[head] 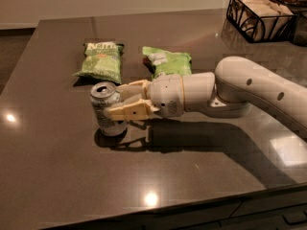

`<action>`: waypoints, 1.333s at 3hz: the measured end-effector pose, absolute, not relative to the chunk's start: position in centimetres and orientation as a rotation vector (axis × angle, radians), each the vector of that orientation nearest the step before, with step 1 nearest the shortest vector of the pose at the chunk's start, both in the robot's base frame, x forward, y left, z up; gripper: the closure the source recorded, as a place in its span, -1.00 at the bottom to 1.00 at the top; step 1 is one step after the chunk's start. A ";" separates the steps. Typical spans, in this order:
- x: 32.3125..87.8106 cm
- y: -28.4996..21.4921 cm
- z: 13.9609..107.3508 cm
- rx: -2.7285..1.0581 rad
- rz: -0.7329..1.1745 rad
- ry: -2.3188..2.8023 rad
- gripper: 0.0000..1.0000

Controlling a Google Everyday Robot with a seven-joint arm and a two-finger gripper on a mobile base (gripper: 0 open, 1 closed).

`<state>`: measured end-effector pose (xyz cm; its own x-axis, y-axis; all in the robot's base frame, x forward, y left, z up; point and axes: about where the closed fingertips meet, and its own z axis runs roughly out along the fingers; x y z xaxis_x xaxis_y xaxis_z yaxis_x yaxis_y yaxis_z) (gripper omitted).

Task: Place 7up can upright

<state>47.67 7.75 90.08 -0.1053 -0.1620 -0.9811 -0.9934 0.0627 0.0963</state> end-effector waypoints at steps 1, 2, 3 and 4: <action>47.8 7.8 89.7 -1.222 1.177 1.425 -0.28; 47.6 8.0 89.8 -1.213 1.175 1.377 -0.76; 47.5 8.2 89.9 -1.219 1.171 1.363 -1.00; 47.5 8.2 89.9 -1.219 1.171 1.363 -1.00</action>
Offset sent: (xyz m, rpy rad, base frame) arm -0.0003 0.0007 -0.0027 0.0987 -0.0788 -0.0009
